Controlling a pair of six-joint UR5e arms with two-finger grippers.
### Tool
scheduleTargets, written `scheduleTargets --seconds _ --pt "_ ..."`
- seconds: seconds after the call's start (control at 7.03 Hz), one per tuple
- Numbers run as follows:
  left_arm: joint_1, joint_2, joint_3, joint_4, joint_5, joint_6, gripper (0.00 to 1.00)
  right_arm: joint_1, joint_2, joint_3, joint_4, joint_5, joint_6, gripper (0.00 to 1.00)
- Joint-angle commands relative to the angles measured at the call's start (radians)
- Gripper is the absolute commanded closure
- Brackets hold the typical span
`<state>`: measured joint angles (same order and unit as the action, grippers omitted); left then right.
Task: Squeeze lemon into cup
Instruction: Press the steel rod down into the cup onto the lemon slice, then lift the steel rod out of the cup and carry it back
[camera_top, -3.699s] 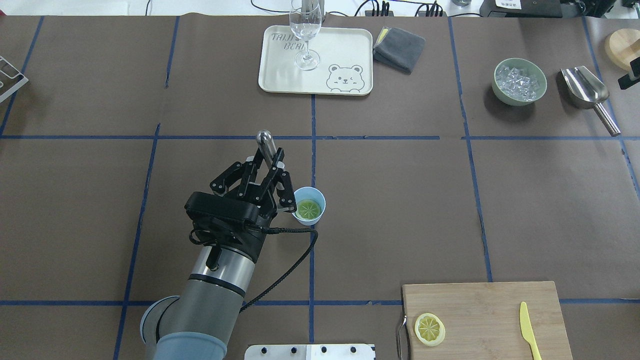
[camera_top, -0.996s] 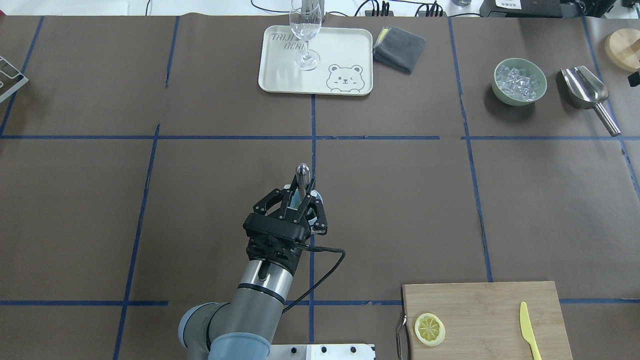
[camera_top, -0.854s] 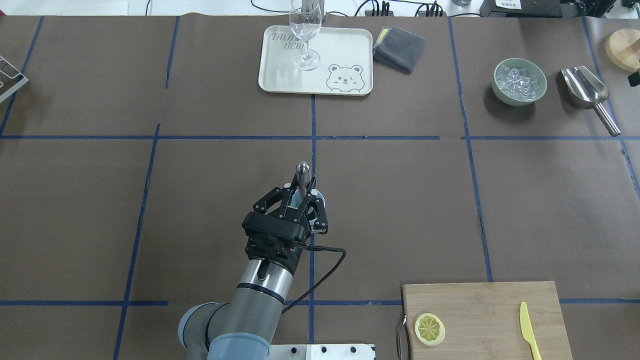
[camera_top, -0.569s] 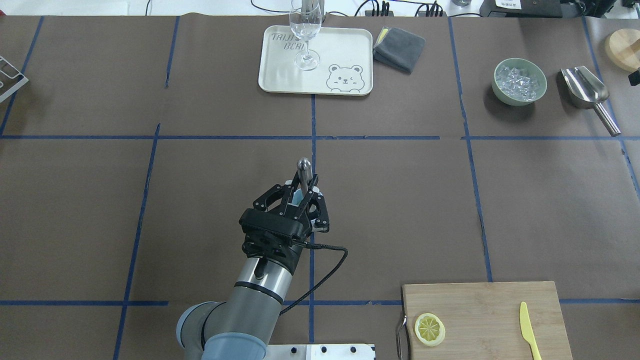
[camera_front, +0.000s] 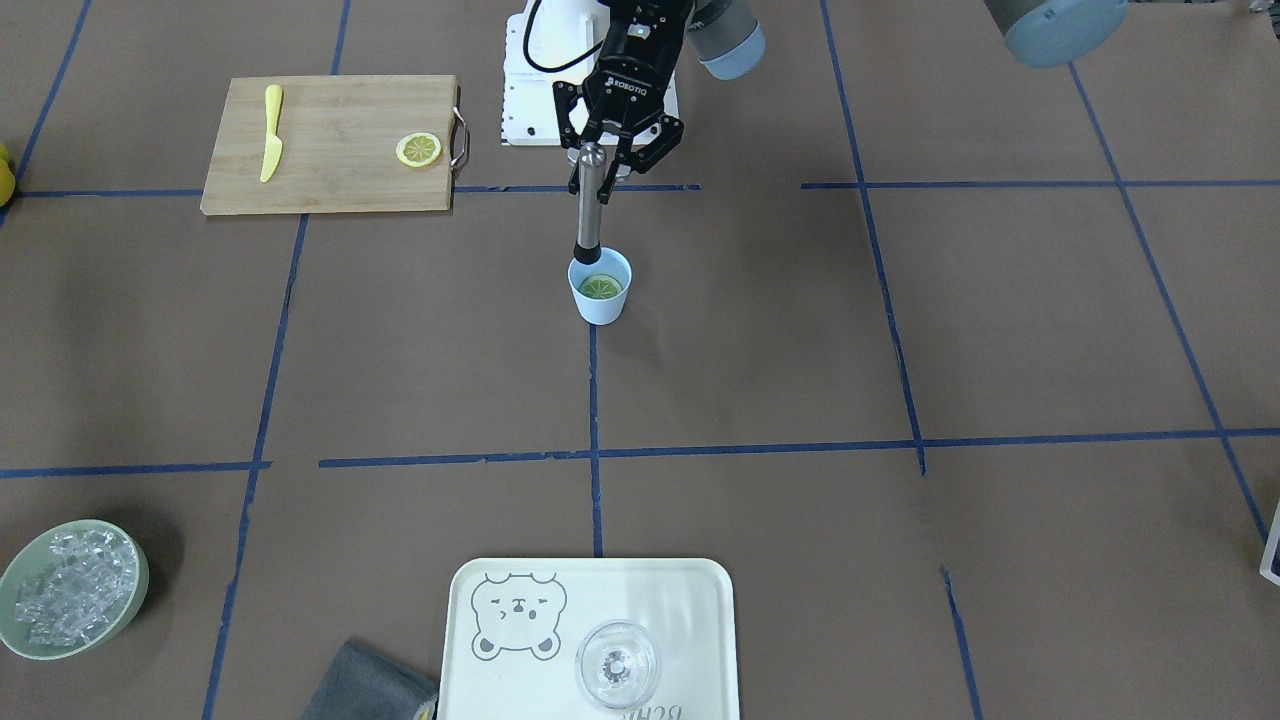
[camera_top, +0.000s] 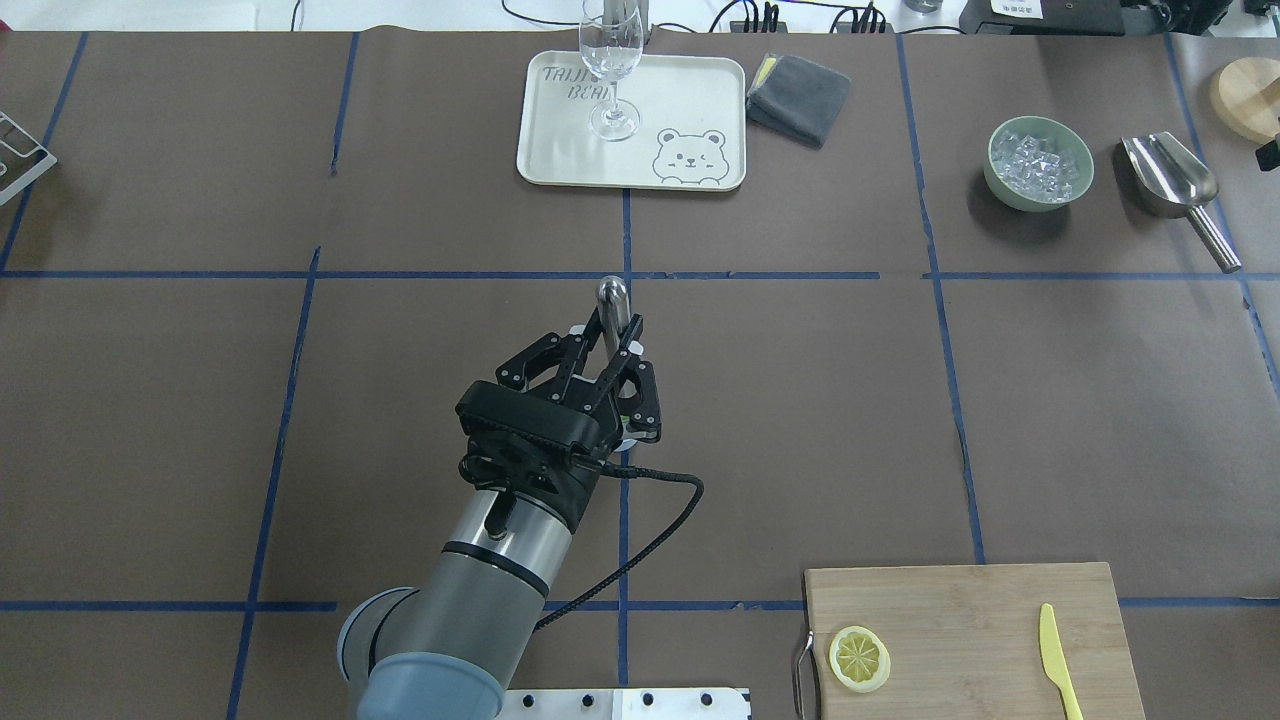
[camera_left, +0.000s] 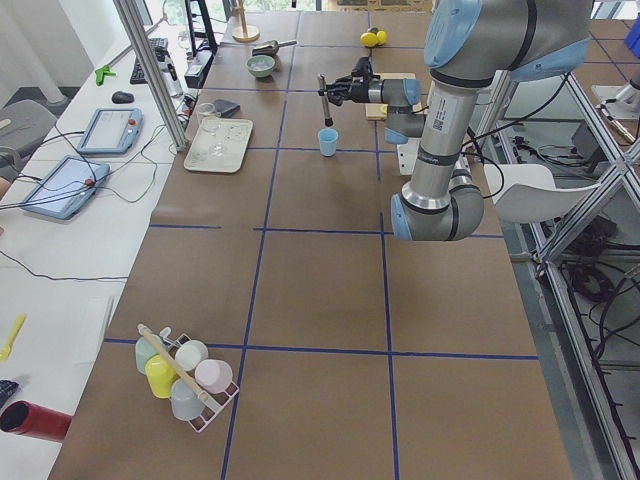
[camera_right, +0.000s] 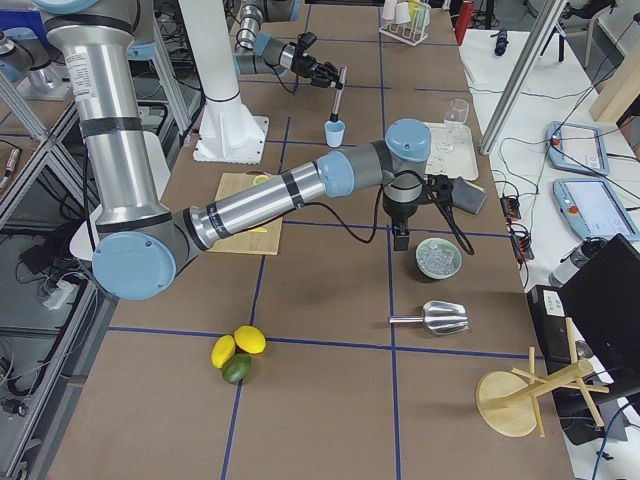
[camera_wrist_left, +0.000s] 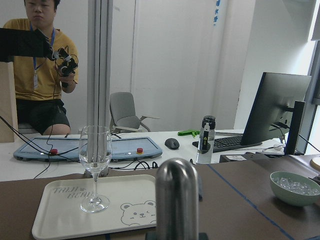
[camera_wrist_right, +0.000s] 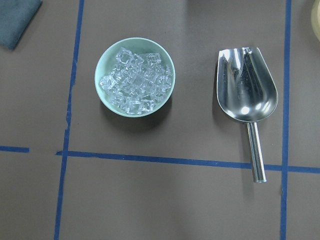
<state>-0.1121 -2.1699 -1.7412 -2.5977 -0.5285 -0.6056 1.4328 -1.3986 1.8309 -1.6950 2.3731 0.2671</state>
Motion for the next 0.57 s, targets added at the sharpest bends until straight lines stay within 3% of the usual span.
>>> scheduleTargets --seconds 0.0,0.28,0.43 --pt "-0.035 0.045 -0.068 -0.057 -0.073 0.091 1.0 0.0 0.0 0.005 0.0 0.0 0.001 0.0" --pt "-0.102 0.114 -0.078 -0.157 -0.209 0.144 1.0 0.0 0.0 0.008 0.0 0.0 0.003 0.0" --pt "-0.138 0.178 -0.137 -0.159 -0.316 0.142 1.0 0.0 0.0 0.008 0.002 -0.002 0.003 0.0"
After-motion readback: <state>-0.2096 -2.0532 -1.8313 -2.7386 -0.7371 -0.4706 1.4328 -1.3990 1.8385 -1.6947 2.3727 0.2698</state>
